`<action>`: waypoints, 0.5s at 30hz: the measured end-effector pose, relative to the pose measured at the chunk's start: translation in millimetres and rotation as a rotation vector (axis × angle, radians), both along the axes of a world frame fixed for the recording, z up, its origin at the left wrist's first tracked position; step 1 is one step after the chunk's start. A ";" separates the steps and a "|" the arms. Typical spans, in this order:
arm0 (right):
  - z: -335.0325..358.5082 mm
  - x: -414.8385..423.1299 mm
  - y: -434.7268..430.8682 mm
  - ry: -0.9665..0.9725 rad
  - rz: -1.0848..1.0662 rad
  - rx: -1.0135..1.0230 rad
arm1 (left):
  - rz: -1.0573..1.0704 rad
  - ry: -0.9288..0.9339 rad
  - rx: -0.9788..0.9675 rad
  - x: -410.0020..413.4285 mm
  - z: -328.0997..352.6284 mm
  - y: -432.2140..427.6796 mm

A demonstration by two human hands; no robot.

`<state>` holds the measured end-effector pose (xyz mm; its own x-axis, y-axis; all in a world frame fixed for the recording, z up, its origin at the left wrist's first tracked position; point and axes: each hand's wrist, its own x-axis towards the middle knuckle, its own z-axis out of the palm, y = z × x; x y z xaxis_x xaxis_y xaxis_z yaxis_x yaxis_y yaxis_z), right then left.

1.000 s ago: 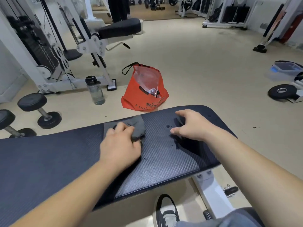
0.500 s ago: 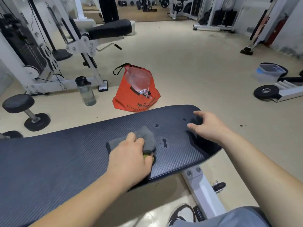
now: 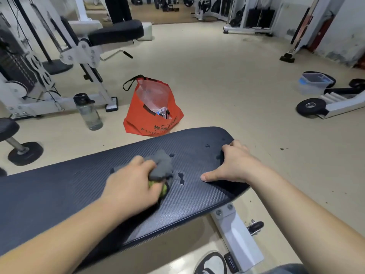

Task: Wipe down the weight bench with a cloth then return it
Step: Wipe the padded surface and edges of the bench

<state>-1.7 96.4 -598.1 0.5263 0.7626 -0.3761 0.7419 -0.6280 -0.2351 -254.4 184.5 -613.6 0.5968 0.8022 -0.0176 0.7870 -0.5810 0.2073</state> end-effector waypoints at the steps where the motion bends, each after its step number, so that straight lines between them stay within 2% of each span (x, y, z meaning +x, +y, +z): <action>1: -1.2 1.8 -1.4 0.001 0.003 0.016 | 0.065 0.007 0.011 2.7 0.0 14.0; 4: -7.3 6.7 -5.9 -0.014 0.023 0.079 | 0.218 -0.044 0.036 19.7 -4.3 29.4; 7: -13.6 7.0 -5.7 -0.029 0.021 0.124 | 0.080 -0.018 0.077 24.6 -13.4 10.2; 10: -16.2 6.0 -4.3 -0.049 0.022 0.122 | -0.021 -0.040 0.014 14.1 -8.7 27.1; 13: -14.6 5.7 -4.5 -0.066 0.015 0.117 | 0.093 0.014 0.044 27.6 -7.9 69.4; 15: -13.8 5.4 -4.5 -0.076 0.015 0.118 | 0.208 -0.033 0.020 45.8 -10.5 80.5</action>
